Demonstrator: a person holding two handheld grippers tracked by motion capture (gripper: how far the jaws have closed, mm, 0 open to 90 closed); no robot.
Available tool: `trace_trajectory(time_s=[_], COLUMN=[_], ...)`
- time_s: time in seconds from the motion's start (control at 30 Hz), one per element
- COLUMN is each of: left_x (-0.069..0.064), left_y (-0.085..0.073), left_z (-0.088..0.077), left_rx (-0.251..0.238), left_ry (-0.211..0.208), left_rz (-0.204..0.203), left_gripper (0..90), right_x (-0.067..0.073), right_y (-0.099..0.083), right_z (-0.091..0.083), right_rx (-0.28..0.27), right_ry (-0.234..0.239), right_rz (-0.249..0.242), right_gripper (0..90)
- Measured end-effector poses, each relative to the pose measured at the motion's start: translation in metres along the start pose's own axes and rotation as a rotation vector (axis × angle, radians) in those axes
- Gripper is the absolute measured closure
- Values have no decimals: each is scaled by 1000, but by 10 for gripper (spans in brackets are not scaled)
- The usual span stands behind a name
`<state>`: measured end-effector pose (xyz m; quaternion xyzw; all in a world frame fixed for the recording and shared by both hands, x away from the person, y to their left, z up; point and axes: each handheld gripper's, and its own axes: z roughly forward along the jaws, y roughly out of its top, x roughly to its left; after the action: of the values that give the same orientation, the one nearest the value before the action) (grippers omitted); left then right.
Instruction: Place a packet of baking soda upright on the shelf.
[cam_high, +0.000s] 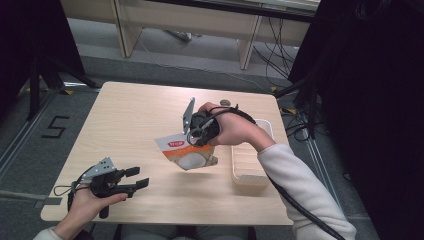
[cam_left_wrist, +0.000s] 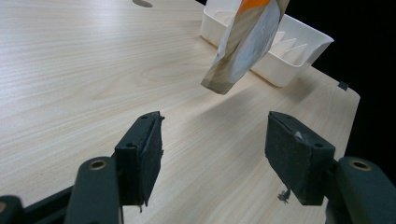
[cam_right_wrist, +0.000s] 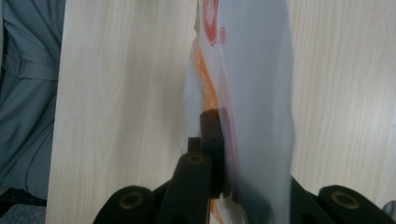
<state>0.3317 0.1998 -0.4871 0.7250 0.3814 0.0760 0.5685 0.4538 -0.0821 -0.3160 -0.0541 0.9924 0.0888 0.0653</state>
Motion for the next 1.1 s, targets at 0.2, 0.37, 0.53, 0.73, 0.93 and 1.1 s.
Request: trace_trajectory(time_s=[0.2,0.37,0.53,0.73,0.93,1.1], left_x=[1,1,1,1,0,1], left_y=[0,0,0,0,0,0], left_z=[0,0,0,0,0,-1], left_rx=[5,5,8,2,-3,1], left_ry=[0,0,4,9,11,16], left_rz=[17,15,12,-4,-13,-8], left_gripper=[358,358,358,359,360,360], right_x=[0,0,0,1,1,-1], right_y=[-5,-10,-15,-19,-25,-29], right_z=[-8,-13,-16,-20,-24,-26], right_rx=[8,20,22,31,34,27], right_ry=[2,-10,-9,-8,-10,-16], right_rz=[-8,-5,3,4,12,-6], right_gripper=[900,900,900,900,900,900])
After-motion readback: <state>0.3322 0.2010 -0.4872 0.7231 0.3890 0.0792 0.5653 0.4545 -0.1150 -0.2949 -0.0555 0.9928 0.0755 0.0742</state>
